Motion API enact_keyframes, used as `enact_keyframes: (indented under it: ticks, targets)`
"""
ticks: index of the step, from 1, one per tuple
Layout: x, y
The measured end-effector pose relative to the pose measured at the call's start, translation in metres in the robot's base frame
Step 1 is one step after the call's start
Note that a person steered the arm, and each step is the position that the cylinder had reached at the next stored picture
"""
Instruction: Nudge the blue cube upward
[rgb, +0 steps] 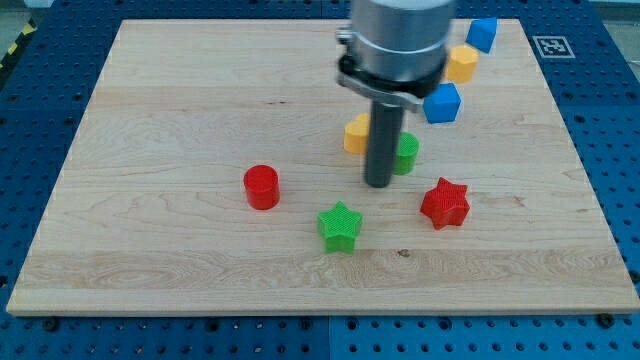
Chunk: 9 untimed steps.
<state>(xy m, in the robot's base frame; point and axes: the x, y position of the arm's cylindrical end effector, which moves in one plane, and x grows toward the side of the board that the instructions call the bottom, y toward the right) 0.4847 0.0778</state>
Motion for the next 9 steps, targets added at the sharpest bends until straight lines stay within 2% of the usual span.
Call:
enact_keyframes:
  ticks: [2, 3, 7, 9]
  targets:
    - [0.01, 0.099]
    - [-0.001, 0.121]
    - [-0.03, 0.09]
    - [-0.074, 0.098]
